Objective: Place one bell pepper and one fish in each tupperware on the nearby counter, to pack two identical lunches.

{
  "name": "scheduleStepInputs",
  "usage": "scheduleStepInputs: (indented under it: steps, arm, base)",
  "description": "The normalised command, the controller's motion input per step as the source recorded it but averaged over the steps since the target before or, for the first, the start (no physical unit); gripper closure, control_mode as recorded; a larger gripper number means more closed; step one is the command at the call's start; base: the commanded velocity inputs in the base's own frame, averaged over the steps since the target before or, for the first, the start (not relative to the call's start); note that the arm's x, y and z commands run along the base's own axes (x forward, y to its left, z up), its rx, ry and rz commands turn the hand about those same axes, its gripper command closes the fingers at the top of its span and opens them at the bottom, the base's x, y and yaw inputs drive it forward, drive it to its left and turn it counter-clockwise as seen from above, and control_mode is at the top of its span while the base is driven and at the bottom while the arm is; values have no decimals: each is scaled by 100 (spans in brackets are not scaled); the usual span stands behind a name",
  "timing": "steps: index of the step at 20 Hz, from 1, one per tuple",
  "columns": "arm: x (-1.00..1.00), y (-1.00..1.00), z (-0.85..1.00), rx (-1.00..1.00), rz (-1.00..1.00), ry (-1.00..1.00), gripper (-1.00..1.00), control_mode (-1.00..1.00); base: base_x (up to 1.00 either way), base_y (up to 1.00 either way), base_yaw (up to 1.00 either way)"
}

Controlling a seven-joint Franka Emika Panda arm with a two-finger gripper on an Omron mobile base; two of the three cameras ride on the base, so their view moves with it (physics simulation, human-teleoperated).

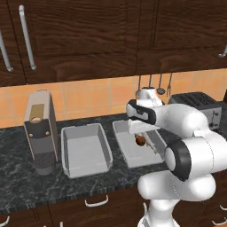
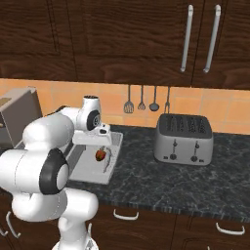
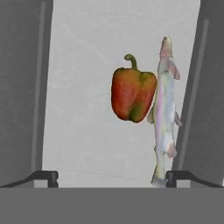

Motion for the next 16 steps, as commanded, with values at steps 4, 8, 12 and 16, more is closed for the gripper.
scheduleStepInputs:
  steps: [4, 8, 12, 16]
  arm:
    - [-100, 0, 0, 0, 1, -7, -100, -100]
    - [-100, -2, 60, 0, 0, -1, -100, -100]
    - [-100, 0, 99, 0, 0, 0, -100, -100]
    - [-100, 0, 91, 0, 0, -8, -100, -100]
  base:
    - [0, 0, 0]
    - [0, 0, 0]
    - [0, 0, 0]
    - [0, 0, 0]
